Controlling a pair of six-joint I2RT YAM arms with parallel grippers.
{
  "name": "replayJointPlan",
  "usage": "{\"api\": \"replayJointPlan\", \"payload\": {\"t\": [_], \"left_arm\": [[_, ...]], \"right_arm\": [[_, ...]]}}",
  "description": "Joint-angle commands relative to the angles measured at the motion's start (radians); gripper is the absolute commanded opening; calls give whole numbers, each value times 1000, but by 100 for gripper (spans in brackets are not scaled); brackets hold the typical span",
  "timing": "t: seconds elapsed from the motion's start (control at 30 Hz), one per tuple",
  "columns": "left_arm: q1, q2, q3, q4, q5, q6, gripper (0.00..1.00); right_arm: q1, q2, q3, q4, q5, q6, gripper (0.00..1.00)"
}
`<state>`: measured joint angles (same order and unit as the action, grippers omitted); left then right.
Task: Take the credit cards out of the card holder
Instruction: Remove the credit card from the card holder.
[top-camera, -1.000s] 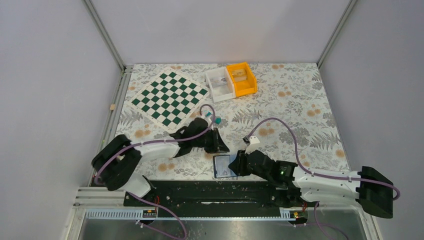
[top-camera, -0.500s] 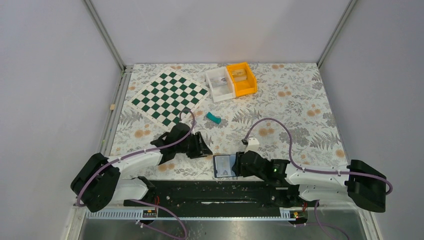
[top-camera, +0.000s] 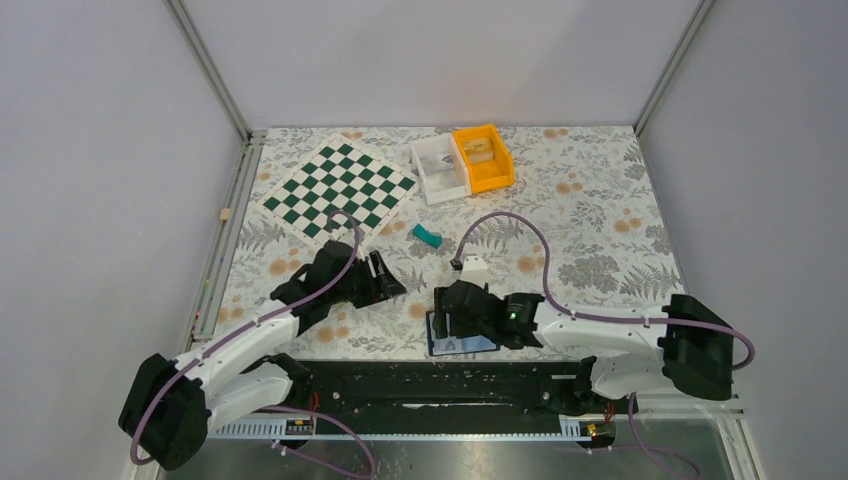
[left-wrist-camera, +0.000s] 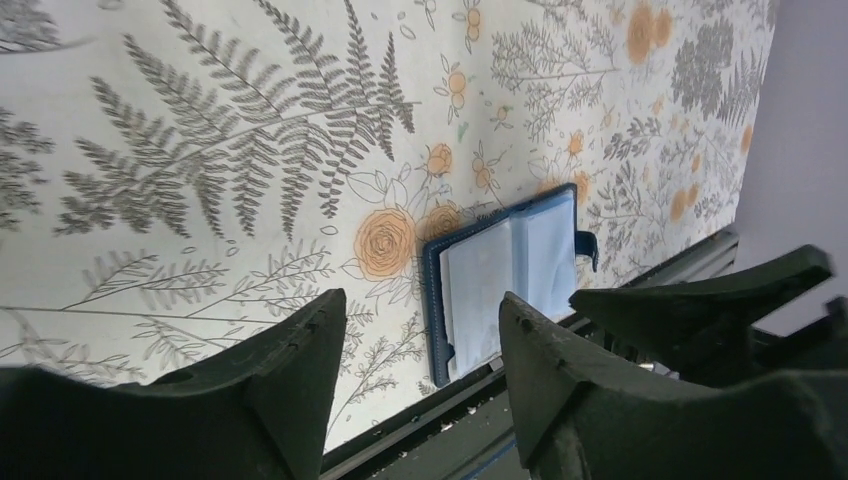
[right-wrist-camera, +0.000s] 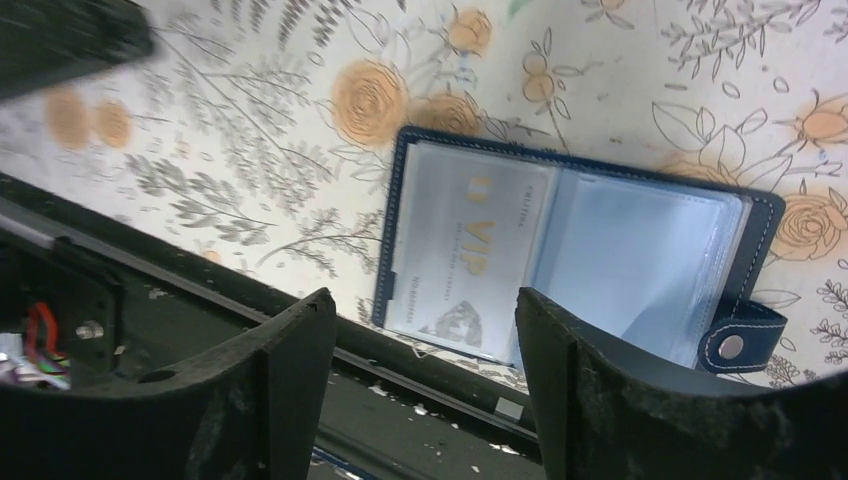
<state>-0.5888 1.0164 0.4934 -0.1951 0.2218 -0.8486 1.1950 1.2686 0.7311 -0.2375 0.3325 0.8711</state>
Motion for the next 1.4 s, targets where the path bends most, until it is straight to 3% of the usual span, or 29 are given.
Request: {"api": "replayJointPlan", "payload": {"t": [0.0, 0.43, 0.7, 1.03, 1.23, 1.37], "left_arm": [[14, -101, 7, -56, -115, 50, 58], [27, -169, -39, -75, -121, 64, 59], [29, -178, -58, -52, -105, 46, 59], [29, -156, -59, -35, -88, 37, 58], [29, -158, -62, -31, -86, 37, 58], [29, -155, -65, -21, -73, 34, 58]], "right_arm": [[28, 87, 75, -99, 41, 44, 73], [52, 362, 266, -275, 58, 42, 77], [55, 406, 262, -295, 68, 48, 71], [56, 456, 263, -281, 53, 50, 71], [56, 437, 259, -284, 55, 57, 57], [56, 385, 235, -245, 50, 59, 53]]}}
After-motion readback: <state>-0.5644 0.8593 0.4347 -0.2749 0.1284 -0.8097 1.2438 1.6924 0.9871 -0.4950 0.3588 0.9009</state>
